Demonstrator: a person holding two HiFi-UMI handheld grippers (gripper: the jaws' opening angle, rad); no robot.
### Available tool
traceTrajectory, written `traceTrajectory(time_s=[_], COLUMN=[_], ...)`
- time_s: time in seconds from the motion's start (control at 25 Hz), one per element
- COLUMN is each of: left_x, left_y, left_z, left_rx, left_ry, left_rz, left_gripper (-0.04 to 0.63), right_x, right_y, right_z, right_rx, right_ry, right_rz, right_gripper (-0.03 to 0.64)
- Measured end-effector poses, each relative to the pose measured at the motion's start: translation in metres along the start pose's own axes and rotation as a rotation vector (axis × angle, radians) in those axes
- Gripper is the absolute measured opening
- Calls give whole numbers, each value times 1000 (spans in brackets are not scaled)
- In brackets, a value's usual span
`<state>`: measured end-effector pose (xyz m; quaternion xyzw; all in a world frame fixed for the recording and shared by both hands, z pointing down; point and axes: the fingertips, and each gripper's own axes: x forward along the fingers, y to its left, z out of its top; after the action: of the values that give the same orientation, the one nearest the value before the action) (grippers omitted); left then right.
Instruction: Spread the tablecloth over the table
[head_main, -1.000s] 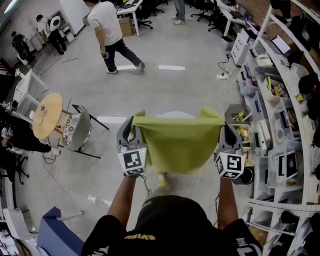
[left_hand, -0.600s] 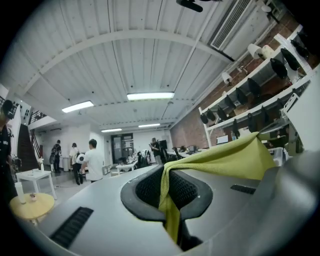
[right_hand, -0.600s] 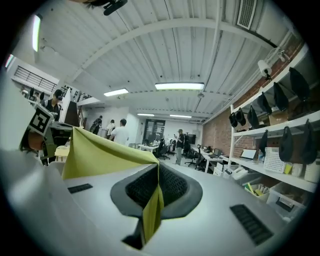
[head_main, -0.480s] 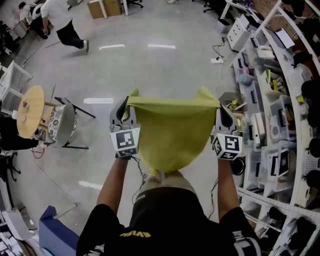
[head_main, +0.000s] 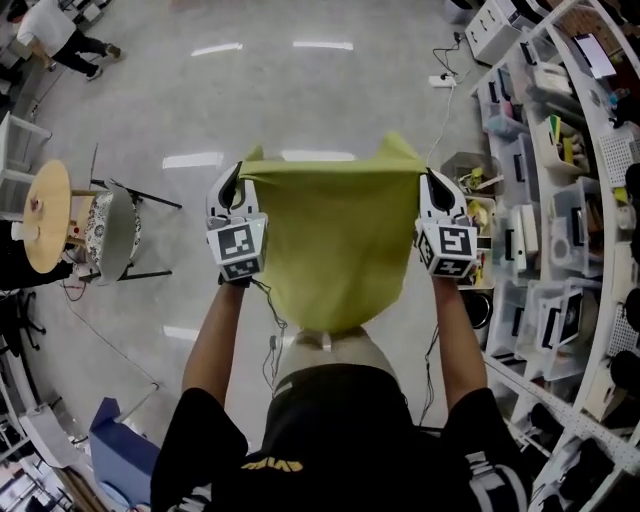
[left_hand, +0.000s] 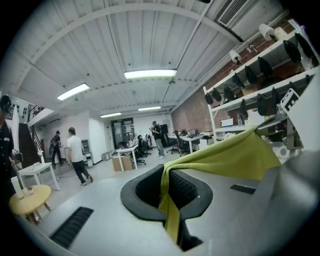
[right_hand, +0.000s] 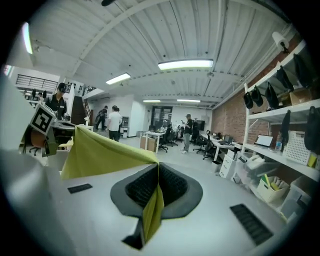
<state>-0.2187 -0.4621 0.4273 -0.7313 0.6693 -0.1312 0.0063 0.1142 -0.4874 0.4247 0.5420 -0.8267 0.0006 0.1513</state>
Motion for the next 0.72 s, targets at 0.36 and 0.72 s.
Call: traceTrajectory(time_s=[0.36,0.72], left_x=[91,175], left_y=[-16,-23], left_z=[-54,-135], left_rx=[-6,20], left_ry=[109,235], left_rz=[-42,-39], left_gripper=[17,17], right_x=[82,165], right_y=[-24,-31], right_z=[-74,-151], right_rx=[1,-9], right_ry=[157,319], right_rz=[39,62], right_gripper=[6,6])
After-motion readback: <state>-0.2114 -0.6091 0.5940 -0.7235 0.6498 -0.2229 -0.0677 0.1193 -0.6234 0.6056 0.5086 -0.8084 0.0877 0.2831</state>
